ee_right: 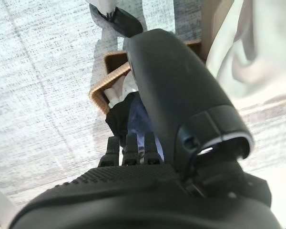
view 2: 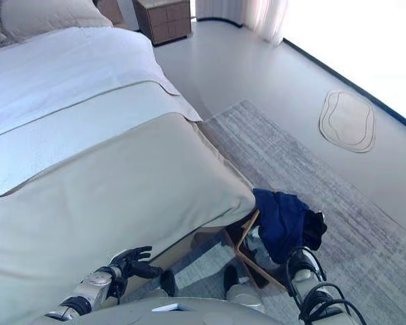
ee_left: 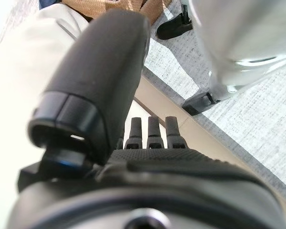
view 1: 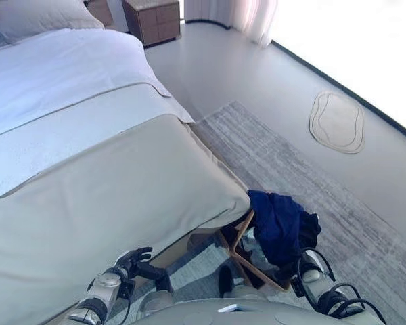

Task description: Pick up the clothes from the bed and place them into the basket

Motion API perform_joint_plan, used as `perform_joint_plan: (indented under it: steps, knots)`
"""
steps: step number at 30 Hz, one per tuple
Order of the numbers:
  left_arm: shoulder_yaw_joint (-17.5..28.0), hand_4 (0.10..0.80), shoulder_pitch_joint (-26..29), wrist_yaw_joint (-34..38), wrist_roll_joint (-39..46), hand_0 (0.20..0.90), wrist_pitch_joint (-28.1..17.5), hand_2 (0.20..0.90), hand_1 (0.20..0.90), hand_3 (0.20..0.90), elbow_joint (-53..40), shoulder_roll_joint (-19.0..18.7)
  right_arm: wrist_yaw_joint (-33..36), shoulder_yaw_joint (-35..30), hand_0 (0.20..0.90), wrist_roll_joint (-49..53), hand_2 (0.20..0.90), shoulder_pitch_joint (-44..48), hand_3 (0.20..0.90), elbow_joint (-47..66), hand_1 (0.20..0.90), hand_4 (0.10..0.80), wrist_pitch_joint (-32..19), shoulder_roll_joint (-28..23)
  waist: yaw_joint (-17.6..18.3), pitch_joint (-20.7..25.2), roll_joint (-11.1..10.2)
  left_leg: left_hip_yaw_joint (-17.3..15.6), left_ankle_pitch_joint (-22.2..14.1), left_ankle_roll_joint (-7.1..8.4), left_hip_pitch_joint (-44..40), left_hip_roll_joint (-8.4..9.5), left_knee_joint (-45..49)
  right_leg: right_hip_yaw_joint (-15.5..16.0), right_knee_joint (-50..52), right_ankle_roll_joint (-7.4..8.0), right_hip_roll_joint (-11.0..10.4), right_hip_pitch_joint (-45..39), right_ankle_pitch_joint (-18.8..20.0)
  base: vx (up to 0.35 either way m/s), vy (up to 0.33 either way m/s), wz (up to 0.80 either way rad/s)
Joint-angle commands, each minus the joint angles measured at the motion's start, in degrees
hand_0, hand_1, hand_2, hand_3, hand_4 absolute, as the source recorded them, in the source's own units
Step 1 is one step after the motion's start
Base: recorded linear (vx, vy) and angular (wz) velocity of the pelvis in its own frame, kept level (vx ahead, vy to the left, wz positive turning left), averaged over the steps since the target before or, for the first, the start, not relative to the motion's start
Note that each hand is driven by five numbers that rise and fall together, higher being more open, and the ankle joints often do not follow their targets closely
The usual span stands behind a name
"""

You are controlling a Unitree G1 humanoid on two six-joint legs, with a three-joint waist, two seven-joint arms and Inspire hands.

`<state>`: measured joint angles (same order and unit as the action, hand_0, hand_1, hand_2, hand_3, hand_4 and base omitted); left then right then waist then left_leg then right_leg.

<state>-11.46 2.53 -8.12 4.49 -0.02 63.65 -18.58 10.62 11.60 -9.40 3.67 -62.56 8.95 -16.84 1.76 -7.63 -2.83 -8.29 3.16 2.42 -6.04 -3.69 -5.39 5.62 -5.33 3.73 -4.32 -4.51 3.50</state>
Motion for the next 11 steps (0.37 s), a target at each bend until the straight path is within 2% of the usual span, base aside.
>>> perform_joint_plan:
  steps: [1,6,9,11]
  knots:
    - [0.53,0.8,1.93,0.38,-0.13,0.9,-0.21,0.9,0.9,0.9,3.91,0.65,1.56,1.4,0.9,0.33,0.9,0.76,0.9,-3.07,0.9,0.8,-1.51,-1.18,-0.94,2.13,1.79,1.64,-7.44,-3.76,-0.83,4.19,2.52,1.43,4.87,0.13,1.21,0.78,-4.23,0.02,0.049,0.01]
    - [0.6,0.8,1.73,0.61,0.95,0.9,-0.94,0.9,0.9,0.9,5.96,2.38,-0.74,1.42,0.9,-2.49,0.9,-0.07,0.9,-6.47,0.9,0.8,-2.24,0.34,-0.86,2.53,2.28,1.91,-8.28,-4.11,-1.69,4.3,3.19,1.89,5.56,-0.21,1.07,-0.23,-5.23,0.004,0.049,0.01]
    - [0.6,0.8,1.29,-0.51,0.1,0.9,-0.47,0.9,0.9,0.9,5.99,2.94,-4.43,1.83,0.9,-1.36,0.9,-0.76,0.9,-7.12,0.9,0.8,-5.43,0.96,-1.04,2.66,2.47,2.5,-8.69,-4.28,-2.15,4.59,3.46,2.25,5.49,-0.26,0.93,-1.0,-5.58,0.02,0.019,0.05]
    - [0.49,0.8,1.02,-1.8,-0.7,0.9,-0.71,0.9,0.9,0.9,6.11,2.91,-8.53,1.63,0.9,1.84,0.9,-0.91,0.9,-6.8,0.9,0.8,-5.23,1.4,-1.06,2.66,2.54,2.45,-8.84,-4.28,-2.14,4.59,3.84,2.4,5.72,-0.3,0.83,-1.04,-5.75,0.005,0.004,0.06]
